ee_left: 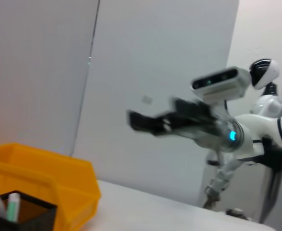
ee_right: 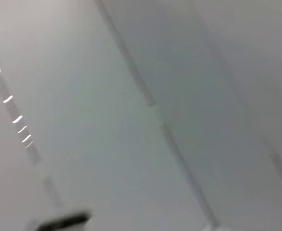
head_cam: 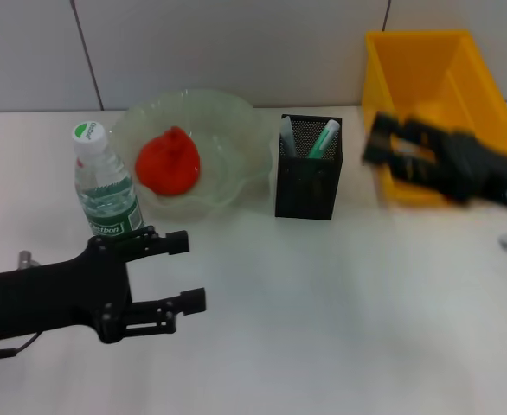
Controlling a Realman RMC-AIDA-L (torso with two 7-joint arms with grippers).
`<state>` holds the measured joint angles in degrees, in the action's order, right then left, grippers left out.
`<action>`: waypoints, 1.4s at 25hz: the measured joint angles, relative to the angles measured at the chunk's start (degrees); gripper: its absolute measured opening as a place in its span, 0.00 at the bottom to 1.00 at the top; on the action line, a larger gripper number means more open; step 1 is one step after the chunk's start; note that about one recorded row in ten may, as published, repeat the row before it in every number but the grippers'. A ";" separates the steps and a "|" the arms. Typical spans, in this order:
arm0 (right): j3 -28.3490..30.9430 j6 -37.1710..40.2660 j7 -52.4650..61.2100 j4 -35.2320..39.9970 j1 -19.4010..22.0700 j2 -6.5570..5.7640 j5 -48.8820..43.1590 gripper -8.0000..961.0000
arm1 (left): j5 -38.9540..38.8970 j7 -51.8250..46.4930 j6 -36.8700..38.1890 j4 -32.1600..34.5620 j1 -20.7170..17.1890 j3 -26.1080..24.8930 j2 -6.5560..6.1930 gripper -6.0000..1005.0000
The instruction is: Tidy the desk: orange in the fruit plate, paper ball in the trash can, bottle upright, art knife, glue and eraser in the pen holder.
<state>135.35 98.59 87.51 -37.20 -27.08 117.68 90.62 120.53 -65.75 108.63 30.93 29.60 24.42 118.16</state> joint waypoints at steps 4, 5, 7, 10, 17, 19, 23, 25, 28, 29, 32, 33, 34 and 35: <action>-0.07 5.86 -1.14 0.94 1.35 -2.10 -7.16 0.80 | 0.04 -1.73 0.06 -0.29 1.17 1.71 -0.04 0.81; -0.07 5.86 -1.14 0.94 1.35 -2.10 -7.16 0.80 | 0.06 -1.93 0.01 -0.34 1.50 2.82 -0.05 0.81; 0.07 6.59 -3.43 1.48 1.67 -2.68 -10.93 0.80 | 0.10 -2.48 -0.36 -0.34 1.95 4.49 -0.05 0.81; 0.50 5.49 -5.71 1.57 2.11 -2.93 -16.52 0.82 | 0.19 -4.85 -1.23 -0.34 3.14 7.00 -0.08 0.81; 0.05 5.21 -8.84 1.77 2.60 -2.88 -17.89 0.82 | 0.69 -5.56 -2.74 0.00 3.71 9.24 -0.14 0.81; 0.04 4.66 -9.25 1.87 2.22 -2.55 -18.44 0.82 | 0.83 -5.57 -2.73 -0.12 3.72 9.32 -0.43 0.81; 0.02 3.99 -10.00 1.90 1.86 -2.02 -19.07 0.82 | 0.85 -5.76 -2.63 -0.23 3.72 9.33 -0.91 0.81; 0.00 3.50 -10.09 1.91 1.59 -1.81 -19.11 0.82 | 0.92 -6.18 -2.46 -0.24 3.69 9.33 -1.33 0.81; 0.00 3.39 -10.09 1.92 1.50 -1.63 -19.13 0.82 | 0.94 -6.20 -2.45 -0.22 3.53 9.33 -1.45 0.81; 0.00 3.32 -10.09 1.92 1.50 -1.49 -19.19 0.82 | 0.96 -6.21 -2.44 -0.14 3.39 9.53 -1.49 0.81; 0.00 3.18 -10.09 1.92 1.50 -1.41 -19.24 0.82 | 1.00 -6.22 -2.43 -0.11 3.31 9.91 -1.53 0.81; 0.00 3.18 -10.09 1.92 1.50 -1.41 -19.24 0.82 | 1.02 -6.23 -2.41 -0.08 3.23 10.17 -1.55 0.81; 0.00 3.16 -10.09 1.92 1.50 -1.40 -19.25 0.82 | 1.04 -6.23 -2.41 -0.05 3.18 10.31 -1.55 0.81; 0.00 3.09 -10.09 1.92 1.51 -1.40 -19.26 0.82 | 1.06 -6.25 -2.40 0.04 3.08 10.55 -1.55 0.81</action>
<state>135.35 101.68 77.42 -35.28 -25.58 116.28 71.37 121.59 -72.00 106.23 30.97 32.68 34.97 116.60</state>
